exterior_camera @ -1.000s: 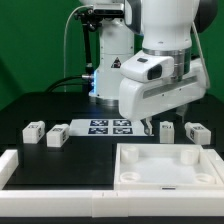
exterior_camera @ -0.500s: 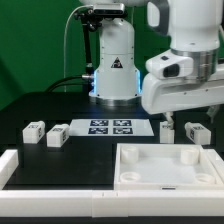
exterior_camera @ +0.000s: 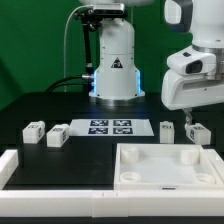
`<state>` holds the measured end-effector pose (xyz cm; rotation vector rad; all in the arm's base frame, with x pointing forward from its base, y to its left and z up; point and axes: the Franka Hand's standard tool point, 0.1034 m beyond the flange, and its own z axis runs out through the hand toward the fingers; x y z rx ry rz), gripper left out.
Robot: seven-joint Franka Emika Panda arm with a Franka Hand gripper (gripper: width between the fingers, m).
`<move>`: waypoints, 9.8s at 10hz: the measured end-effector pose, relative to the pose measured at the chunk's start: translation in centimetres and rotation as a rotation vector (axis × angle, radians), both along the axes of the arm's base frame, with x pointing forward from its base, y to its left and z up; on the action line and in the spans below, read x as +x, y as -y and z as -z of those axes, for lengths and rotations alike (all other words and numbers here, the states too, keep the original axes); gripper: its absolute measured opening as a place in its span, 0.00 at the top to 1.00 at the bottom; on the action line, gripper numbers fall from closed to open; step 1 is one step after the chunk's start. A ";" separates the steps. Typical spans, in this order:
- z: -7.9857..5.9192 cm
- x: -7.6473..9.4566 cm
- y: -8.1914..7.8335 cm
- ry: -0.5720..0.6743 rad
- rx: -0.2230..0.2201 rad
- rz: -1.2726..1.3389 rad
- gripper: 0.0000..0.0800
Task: Assemble one leg
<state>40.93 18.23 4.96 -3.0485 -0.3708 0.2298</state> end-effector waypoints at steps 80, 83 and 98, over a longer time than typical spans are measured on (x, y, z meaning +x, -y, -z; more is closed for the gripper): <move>-3.5 20.3 6.2 0.674 0.111 -0.062 0.64; -2.9 20.1 6.2 0.671 0.112 -0.061 0.64; -2.6 20.3 6.3 0.734 0.118 -0.041 0.21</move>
Offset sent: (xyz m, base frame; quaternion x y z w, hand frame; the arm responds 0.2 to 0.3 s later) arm -0.0327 0.0046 -0.0264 0.0099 -0.2612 0.0258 0.9649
